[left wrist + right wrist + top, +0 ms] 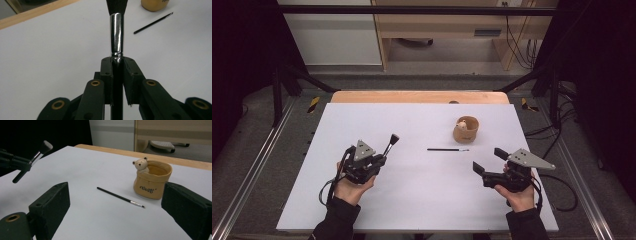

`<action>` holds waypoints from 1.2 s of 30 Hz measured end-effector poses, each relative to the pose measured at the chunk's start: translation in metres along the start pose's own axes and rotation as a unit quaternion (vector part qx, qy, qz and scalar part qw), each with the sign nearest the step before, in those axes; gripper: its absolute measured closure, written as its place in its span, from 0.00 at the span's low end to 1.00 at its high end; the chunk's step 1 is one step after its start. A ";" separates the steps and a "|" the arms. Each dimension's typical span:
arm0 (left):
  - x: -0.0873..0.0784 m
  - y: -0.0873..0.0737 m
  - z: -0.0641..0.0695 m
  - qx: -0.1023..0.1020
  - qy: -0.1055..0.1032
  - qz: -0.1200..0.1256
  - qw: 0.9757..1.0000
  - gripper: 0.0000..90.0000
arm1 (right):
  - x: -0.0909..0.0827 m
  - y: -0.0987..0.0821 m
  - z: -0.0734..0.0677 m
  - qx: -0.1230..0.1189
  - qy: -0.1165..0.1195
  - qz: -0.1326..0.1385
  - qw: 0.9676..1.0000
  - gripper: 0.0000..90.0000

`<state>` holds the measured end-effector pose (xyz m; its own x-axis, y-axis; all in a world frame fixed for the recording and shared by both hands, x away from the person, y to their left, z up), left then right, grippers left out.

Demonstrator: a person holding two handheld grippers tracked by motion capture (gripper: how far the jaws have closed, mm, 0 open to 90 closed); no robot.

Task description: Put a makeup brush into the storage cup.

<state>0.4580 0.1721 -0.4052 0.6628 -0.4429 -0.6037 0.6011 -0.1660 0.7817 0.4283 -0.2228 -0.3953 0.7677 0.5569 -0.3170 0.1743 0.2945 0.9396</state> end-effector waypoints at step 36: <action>0.006 0.003 0.054 -0.068 -0.071 0.131 0.986 0.87 | 0.031 0.033 -0.024 0.039 0.039 0.037 0.998 0.09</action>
Point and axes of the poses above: each handheld gripper's, and its own axes: x roughly forward along the jaws, y roughly out of its top, z roughly to its right, the point moved 2 cm from there along x, roughly forward along the jaws, and after that the axes turned 15 degrees about -x, right-handed, at the moved point
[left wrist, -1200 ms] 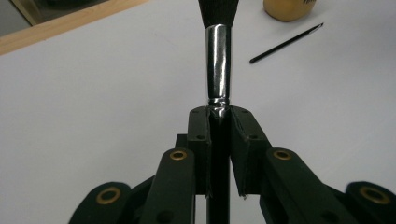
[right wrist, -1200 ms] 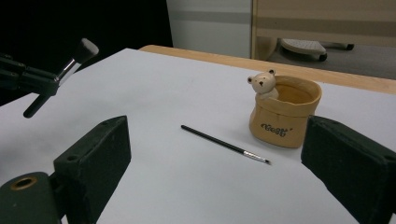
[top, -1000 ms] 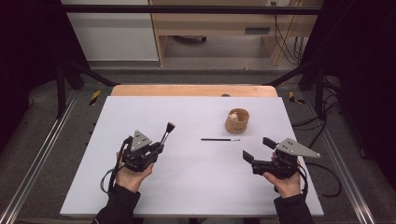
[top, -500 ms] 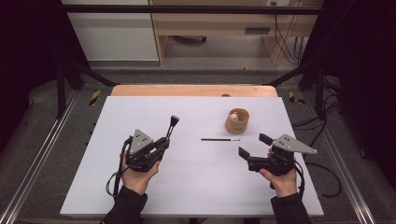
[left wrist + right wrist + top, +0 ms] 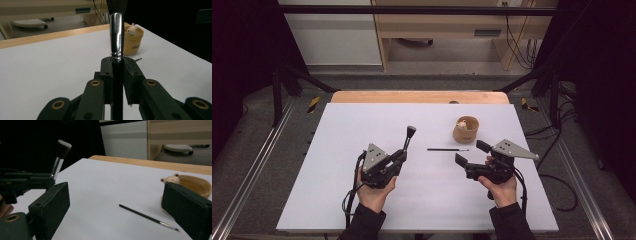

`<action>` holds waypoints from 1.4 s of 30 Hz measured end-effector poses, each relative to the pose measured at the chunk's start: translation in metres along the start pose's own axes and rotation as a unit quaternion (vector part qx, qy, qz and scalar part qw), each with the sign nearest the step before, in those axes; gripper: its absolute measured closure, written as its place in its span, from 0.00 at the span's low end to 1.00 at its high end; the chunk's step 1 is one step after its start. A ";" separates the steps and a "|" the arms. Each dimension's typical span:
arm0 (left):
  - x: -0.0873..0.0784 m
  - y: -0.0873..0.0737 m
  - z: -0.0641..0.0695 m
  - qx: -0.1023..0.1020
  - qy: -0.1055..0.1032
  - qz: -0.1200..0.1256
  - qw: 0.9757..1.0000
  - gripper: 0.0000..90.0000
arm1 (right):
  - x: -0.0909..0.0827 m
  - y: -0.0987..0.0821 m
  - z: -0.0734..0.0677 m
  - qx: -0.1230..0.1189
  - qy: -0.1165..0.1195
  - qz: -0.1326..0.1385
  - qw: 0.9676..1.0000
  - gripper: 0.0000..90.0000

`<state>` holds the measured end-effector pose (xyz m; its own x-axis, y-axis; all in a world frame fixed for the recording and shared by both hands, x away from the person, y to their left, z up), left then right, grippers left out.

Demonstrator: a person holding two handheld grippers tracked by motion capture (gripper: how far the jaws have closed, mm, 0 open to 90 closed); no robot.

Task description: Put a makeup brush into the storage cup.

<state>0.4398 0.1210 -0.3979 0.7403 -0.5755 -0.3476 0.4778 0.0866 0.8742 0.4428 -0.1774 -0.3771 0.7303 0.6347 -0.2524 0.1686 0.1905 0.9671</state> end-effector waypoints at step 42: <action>0.029 -0.019 0.046 0.016 -0.026 -0.004 1.000 0.87 | 0.054 0.000 -0.038 0.085 0.051 0.001 0.995 0.26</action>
Point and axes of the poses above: each handheld gripper's, and its own axes: x roughly forward along the jaws, y roughly out of its top, z roughly to its right, the point moved 2 cm from there along x, roughly forward along the jaws, and after that the axes turned 15 degrees about -x, right-handed, at the moved point
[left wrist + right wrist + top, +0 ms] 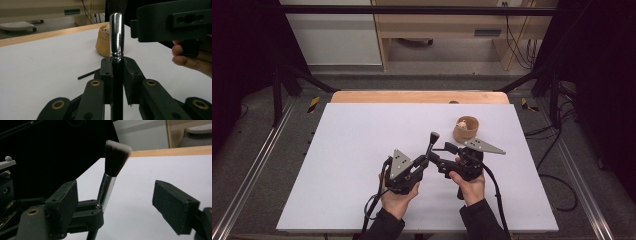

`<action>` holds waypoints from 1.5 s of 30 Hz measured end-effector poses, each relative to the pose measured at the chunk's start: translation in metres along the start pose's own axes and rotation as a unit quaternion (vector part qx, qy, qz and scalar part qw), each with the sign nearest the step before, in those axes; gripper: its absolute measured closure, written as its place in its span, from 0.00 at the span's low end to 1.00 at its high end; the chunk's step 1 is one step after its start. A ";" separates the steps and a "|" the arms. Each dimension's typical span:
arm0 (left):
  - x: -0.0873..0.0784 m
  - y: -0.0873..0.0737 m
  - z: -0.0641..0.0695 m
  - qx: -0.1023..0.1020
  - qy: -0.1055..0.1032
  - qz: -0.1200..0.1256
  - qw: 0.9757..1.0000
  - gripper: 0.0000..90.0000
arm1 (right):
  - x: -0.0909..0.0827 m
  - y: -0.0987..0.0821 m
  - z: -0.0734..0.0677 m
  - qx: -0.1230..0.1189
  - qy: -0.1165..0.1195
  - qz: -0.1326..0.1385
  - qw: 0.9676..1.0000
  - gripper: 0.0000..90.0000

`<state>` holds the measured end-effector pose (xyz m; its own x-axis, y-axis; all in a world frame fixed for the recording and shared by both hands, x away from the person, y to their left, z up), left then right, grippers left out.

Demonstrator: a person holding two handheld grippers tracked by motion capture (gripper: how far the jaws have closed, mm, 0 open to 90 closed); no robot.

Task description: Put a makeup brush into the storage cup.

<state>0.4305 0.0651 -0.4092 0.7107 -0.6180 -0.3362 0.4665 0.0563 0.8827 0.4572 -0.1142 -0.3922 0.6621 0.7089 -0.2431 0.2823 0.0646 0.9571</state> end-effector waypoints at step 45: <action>-0.007 0.013 0.007 0.044 -0.045 -0.041 0.997 0.54 | -0.010 -0.003 0.010 0.067 0.043 0.028 0.996 0.86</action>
Point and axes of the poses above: each handheld gripper's, and its own axes: x roughly forward along the jaws, y roughly out of its top, z roughly to its right, the point moved 2 cm from there along x, roughly forward along the jaws, and after that the axes turned 15 degrees about -x, right-handed, at the moved point
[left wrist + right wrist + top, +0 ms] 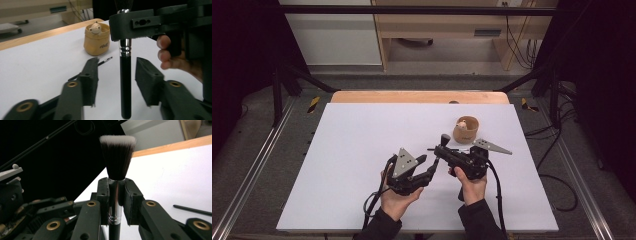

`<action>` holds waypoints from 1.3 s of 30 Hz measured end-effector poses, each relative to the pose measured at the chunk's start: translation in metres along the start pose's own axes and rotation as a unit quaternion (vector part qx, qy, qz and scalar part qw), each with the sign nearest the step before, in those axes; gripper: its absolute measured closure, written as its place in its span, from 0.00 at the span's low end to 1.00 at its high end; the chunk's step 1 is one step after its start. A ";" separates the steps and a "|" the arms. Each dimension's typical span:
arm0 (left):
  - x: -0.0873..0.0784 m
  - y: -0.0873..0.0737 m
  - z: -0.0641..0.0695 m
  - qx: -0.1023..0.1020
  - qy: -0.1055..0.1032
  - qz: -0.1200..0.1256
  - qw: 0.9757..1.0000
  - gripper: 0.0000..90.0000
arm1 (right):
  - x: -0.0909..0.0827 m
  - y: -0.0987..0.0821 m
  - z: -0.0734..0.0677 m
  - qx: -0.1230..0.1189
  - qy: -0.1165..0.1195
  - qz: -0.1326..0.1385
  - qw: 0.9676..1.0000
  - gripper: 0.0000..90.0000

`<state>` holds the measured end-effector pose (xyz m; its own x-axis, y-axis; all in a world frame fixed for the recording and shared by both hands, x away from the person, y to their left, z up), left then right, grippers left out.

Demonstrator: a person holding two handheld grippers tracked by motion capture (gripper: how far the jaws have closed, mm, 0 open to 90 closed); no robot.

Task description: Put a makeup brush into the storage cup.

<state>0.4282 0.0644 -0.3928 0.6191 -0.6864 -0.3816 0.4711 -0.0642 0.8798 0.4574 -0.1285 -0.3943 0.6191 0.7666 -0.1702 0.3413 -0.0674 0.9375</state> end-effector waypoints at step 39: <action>-0.104 -0.017 -0.123 -0.016 0.064 0.016 0.998 0.13 | -0.030 0.017 0.021 -0.091 -0.076 -0.002 0.993 0.86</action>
<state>0.4329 0.2262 -0.4028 0.7083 -0.5903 -0.3873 0.4672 -0.0193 0.8839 0.4591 -0.1657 -0.3799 0.7214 0.6613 -0.2057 0.2203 0.0624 0.9734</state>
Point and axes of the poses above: each handheld gripper's, and its own axes: x roughly forward along the jaws, y roughly out of its top, z roughly to its right, the point moved 2 cm from there along x, roughly forward along the jaws, and after that the axes turned 15 degrees about -x, right-handed, at the moved point
